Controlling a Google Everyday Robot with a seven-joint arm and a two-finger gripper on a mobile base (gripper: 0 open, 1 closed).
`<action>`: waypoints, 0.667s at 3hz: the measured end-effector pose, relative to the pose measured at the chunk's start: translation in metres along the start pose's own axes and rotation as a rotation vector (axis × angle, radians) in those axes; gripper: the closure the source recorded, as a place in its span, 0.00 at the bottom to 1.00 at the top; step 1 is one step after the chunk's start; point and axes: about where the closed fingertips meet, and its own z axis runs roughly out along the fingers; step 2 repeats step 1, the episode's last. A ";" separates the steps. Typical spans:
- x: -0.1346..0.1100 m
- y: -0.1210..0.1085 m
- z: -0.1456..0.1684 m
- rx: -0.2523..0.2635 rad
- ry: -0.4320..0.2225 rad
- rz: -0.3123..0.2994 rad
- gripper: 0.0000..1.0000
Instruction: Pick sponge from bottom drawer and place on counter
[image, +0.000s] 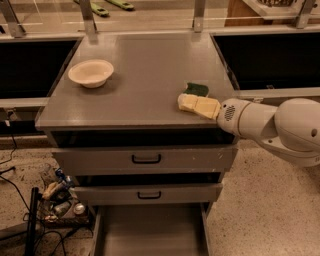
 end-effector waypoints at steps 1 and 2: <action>0.000 0.000 0.000 0.000 0.000 0.000 0.00; 0.000 0.000 0.000 0.000 0.000 0.000 0.00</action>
Offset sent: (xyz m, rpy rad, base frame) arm 0.0000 0.0000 0.0000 0.0000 0.0000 0.0000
